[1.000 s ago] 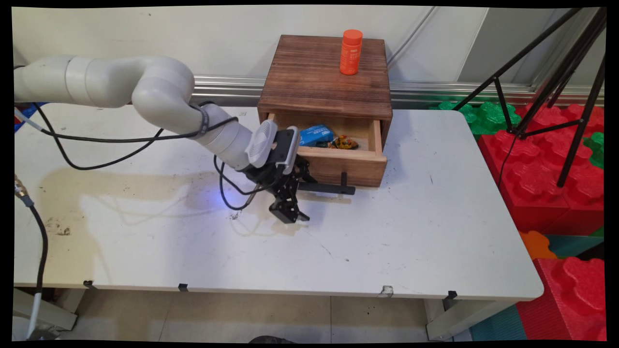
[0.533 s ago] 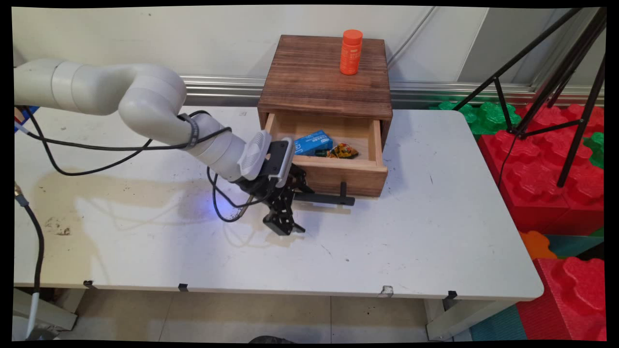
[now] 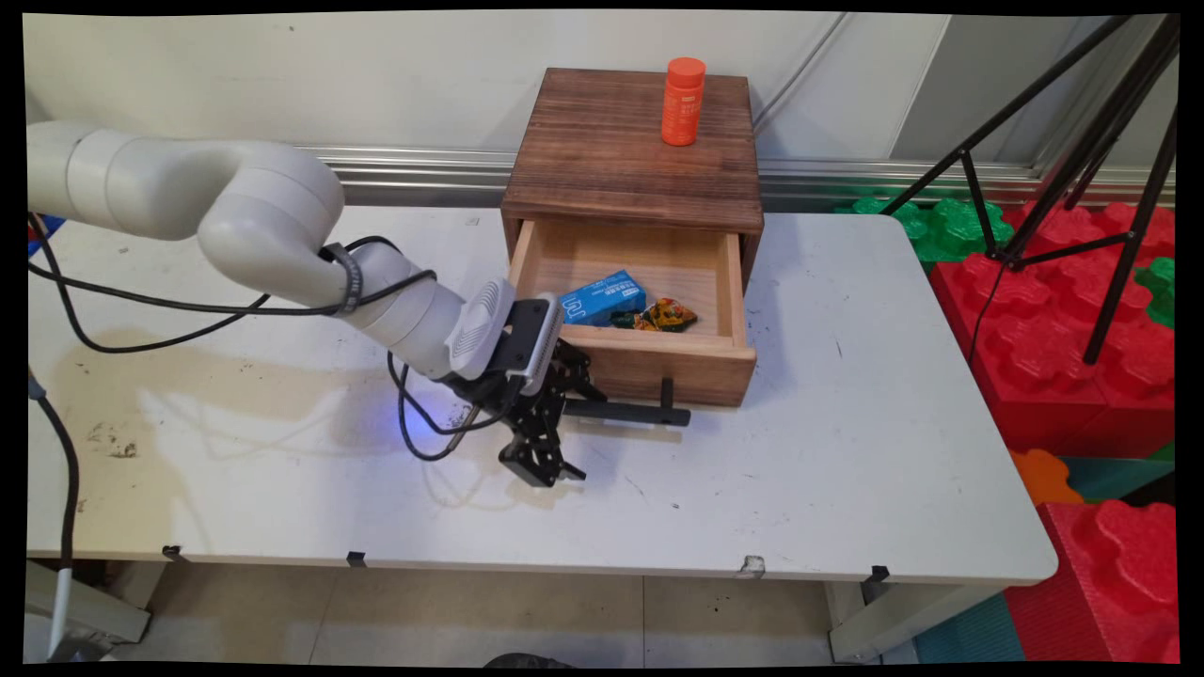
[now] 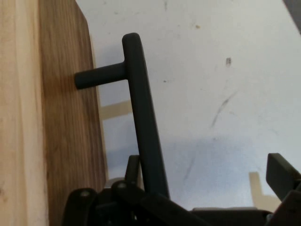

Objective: Open the drawer

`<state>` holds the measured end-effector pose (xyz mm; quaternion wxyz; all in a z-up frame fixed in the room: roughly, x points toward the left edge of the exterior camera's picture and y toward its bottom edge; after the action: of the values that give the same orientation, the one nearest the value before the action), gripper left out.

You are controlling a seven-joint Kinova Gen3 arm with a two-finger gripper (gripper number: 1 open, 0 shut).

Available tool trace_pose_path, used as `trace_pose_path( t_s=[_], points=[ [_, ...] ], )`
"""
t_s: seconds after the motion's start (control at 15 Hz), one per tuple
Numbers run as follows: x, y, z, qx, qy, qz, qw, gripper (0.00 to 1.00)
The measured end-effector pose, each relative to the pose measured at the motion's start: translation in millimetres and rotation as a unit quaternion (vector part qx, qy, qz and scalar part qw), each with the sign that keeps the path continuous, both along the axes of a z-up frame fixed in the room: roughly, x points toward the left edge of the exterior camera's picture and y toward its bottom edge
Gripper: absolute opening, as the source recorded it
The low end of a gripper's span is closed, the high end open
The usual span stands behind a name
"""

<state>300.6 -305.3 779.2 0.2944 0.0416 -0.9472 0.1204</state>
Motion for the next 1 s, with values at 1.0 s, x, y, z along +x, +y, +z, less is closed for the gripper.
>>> trace_pose_path(
  t_s=[1.0],
  points=[
    [-14,41,4,0.011,0.010,-0.017,0.9997,1.00]
  ],
)
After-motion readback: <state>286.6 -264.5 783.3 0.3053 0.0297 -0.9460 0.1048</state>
